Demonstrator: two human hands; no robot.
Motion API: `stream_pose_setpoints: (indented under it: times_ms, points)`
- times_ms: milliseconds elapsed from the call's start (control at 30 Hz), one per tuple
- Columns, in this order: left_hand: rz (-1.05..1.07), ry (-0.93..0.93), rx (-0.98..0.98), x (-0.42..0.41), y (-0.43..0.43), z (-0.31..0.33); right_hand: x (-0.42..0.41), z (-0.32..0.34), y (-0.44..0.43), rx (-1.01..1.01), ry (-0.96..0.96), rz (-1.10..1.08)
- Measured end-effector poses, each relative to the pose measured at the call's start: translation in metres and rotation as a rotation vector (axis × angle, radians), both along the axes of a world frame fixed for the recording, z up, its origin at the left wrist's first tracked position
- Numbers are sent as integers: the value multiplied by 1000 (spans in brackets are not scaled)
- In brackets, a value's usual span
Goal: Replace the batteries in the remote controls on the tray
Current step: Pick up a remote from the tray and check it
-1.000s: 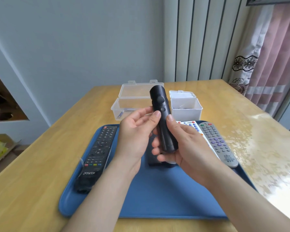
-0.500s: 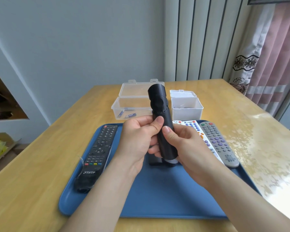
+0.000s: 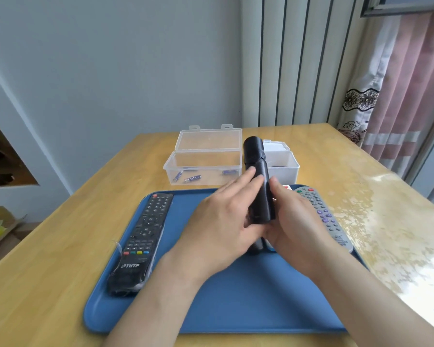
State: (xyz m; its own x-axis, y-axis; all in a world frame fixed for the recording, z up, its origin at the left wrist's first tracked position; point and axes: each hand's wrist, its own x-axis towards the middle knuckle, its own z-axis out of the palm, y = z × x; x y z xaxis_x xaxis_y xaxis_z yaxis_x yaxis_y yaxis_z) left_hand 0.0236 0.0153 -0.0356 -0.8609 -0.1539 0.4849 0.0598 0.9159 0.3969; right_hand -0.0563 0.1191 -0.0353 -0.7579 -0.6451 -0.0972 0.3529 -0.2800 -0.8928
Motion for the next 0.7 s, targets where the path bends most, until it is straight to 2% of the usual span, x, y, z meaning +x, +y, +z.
stream_pose_setpoints:
  times_ms: [100,267,467,567,633,700]
  points:
    - [-19,-39,118,2,-4,4,-6,-4,0,-46,-32,18]
    - [-68,-25,196,4,-6,7,-10,-2,2,-68,-105,17]
    - [-85,142,14,2,6,3,-20,10,9,-181,-295,13]
    - [-104,209,-18,0,10,-2,-22,8,12,-162,-330,20]
    - [-100,183,-60,0,8,-2,-20,6,12,-144,-312,25]
    - [-94,65,-130,-1,7,-2,-23,3,11,-173,-264,-20]
